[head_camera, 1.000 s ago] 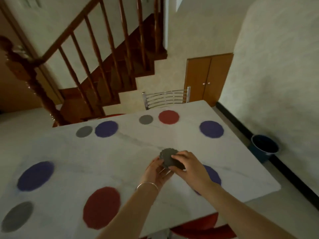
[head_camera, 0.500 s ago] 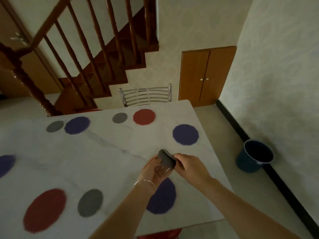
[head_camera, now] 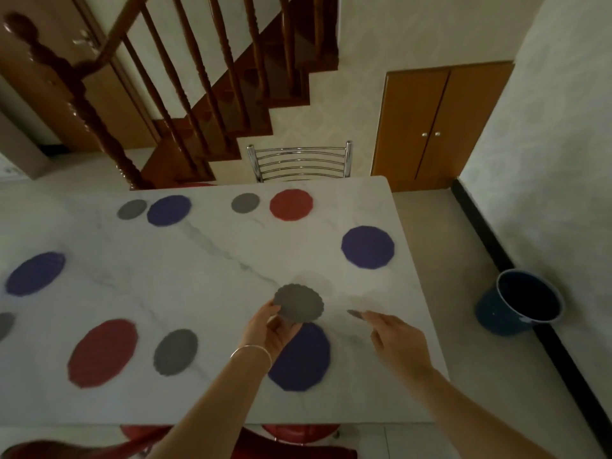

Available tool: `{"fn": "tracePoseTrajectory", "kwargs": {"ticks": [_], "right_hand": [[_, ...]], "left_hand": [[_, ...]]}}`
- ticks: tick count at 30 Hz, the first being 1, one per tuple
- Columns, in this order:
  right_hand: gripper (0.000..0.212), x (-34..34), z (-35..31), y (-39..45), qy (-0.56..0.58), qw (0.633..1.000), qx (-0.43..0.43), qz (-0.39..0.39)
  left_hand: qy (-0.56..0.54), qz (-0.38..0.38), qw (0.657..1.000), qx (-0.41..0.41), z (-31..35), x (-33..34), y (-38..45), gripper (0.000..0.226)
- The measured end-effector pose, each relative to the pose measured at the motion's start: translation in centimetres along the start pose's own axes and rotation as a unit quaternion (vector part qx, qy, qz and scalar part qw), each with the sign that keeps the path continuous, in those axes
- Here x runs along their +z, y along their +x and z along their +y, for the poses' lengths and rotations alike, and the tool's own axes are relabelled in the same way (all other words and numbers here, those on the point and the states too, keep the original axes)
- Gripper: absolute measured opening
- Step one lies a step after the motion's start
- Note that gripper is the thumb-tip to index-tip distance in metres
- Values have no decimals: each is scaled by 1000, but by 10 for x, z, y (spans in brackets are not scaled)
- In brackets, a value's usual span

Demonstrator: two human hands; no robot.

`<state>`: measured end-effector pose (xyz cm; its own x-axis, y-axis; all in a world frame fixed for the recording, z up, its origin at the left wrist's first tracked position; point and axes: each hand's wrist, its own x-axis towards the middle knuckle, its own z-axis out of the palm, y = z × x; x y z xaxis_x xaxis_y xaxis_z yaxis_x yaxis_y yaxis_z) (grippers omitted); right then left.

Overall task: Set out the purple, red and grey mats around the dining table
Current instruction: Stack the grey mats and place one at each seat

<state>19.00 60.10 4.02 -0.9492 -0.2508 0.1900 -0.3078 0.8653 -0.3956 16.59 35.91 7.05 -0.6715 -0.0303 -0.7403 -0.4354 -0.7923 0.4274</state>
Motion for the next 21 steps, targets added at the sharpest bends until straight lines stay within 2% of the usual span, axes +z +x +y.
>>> {"fn": "tracePoseTrajectory", "kwargs": {"ticks": [7, 12, 15, 17, 21], "right_hand": [[54, 50, 4, -57, -114, 980, -34, -162], [37, 60, 10, -66, -98, 975, -20, -198], [41, 64, 16, -65, -95, 967, -18, -235], [42, 63, 16, -60, -66, 975, 8, -213], [44, 33, 7, -23, 5, 995, 72, -64]], "left_hand": [[-11, 10, 1000, -6, -6, -18, 6, 16], [-14, 3, 1000, -2, -3, -24, 12, 14], [-7, 1, 1000, 0, -1, -23, 15, 15], [-1, -2, 1000, -1, 1, -20, 16, 16], [21, -29, 999, -3, 8, -2, 15, 18]]}}
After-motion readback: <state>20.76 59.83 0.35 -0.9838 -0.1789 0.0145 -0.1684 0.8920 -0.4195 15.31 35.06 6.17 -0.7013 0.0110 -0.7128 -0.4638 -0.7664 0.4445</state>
